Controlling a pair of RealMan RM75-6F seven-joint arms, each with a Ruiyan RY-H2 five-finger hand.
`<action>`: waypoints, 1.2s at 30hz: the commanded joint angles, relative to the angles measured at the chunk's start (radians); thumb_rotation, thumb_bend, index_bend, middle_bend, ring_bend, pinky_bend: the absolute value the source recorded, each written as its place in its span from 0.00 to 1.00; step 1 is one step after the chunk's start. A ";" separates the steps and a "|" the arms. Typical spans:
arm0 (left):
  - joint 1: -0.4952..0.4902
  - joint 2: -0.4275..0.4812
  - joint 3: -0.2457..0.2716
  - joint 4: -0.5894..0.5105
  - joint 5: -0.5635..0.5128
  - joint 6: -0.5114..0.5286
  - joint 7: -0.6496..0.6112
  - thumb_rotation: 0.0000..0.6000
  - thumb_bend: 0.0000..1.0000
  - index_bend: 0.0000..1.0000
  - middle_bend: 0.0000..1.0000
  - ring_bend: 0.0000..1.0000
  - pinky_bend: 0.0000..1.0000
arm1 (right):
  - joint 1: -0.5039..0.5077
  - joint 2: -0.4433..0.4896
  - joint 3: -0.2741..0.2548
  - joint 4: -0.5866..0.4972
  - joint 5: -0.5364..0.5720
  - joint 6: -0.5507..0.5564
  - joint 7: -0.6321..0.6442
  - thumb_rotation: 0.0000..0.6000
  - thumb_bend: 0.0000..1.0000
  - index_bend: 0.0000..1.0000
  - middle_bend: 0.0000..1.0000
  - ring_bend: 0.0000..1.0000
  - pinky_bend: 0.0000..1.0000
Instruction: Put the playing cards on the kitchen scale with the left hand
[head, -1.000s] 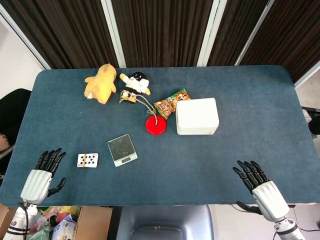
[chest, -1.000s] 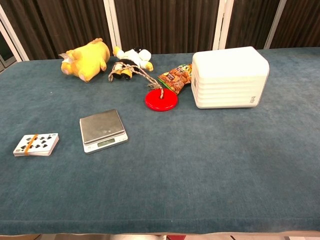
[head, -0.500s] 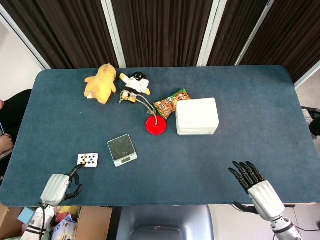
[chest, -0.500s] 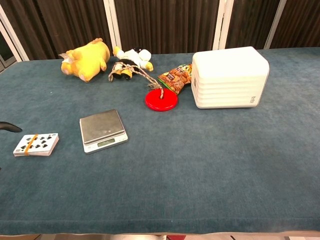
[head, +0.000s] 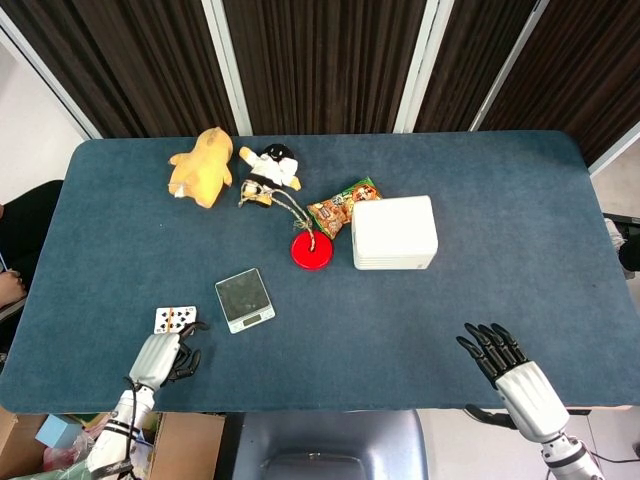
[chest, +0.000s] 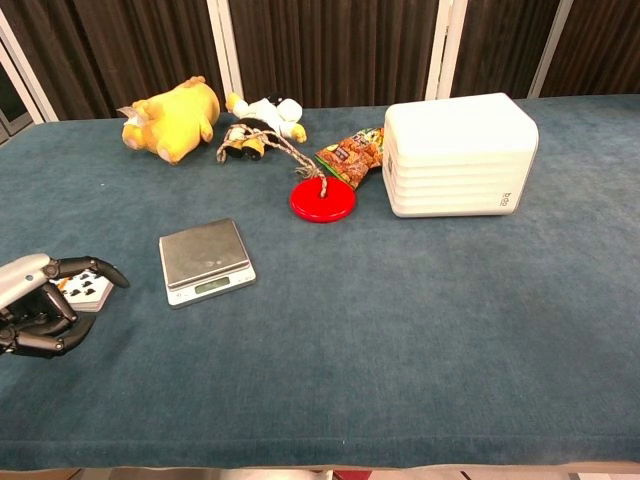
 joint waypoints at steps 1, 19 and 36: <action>-0.010 -0.018 -0.007 -0.001 -0.012 -0.007 0.012 1.00 0.55 0.27 1.00 1.00 1.00 | 0.000 0.000 -0.001 0.000 -0.001 -0.001 0.000 1.00 0.13 0.00 0.00 0.00 0.00; -0.058 -0.100 -0.018 0.009 -0.068 -0.033 0.160 1.00 0.59 0.27 1.00 1.00 1.00 | -0.002 0.000 -0.001 -0.002 0.005 -0.004 -0.010 1.00 0.13 0.00 0.00 0.00 0.00; -0.071 -0.114 -0.007 0.011 -0.087 -0.043 0.194 1.00 0.59 0.28 1.00 1.00 1.00 | -0.003 0.006 -0.003 -0.001 0.003 0.002 -0.002 1.00 0.13 0.00 0.00 0.00 0.00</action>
